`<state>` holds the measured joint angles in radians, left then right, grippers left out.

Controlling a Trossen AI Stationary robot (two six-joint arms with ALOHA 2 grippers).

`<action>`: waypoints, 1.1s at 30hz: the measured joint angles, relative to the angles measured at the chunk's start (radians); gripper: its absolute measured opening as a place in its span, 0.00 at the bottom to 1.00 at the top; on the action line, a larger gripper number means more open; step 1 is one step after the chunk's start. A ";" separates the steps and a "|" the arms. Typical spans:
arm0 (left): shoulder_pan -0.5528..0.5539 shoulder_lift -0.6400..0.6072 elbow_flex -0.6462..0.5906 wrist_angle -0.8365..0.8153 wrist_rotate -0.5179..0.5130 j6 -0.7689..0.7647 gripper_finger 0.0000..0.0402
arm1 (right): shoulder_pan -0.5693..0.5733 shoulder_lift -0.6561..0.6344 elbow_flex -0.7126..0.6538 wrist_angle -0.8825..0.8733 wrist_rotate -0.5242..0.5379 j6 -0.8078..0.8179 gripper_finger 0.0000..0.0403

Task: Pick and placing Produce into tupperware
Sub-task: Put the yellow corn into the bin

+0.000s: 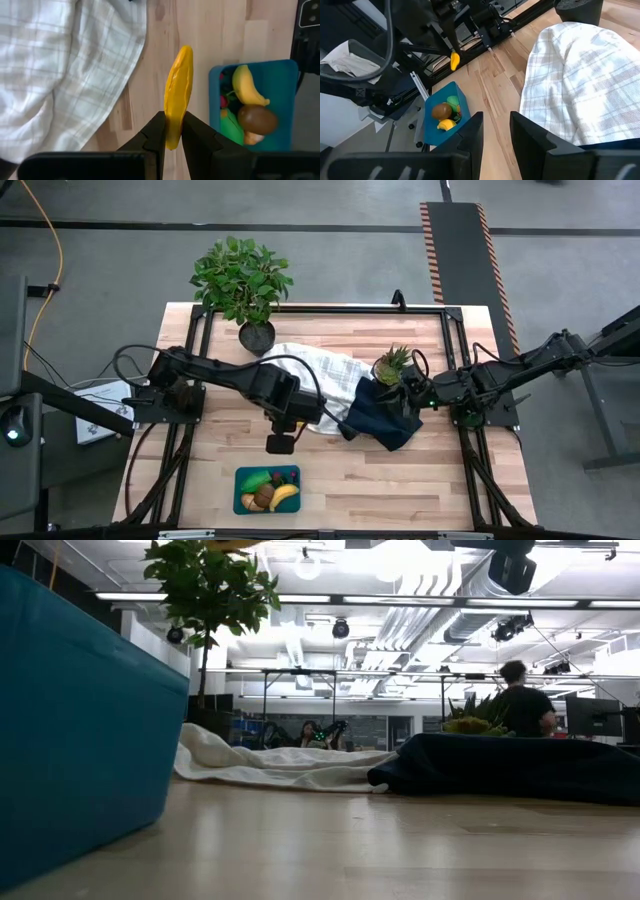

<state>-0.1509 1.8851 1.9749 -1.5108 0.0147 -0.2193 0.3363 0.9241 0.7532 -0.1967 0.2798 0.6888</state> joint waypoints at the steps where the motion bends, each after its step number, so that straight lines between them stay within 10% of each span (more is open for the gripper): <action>1: 0.000 0.000 0.011 -0.013 0.000 -0.003 0.12 | 0.000 0.000 0.000 0.000 0.000 0.000 0.22; 33: -0.003 -0.260 0.015 -0.060 0.034 0.001 0.12 | 0.000 0.000 0.000 0.112 0.085 0.053 0.22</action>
<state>-0.1535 1.6247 1.9904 -1.5707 0.0483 -0.2183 0.3366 0.9241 0.7532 -0.0851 0.3652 0.7422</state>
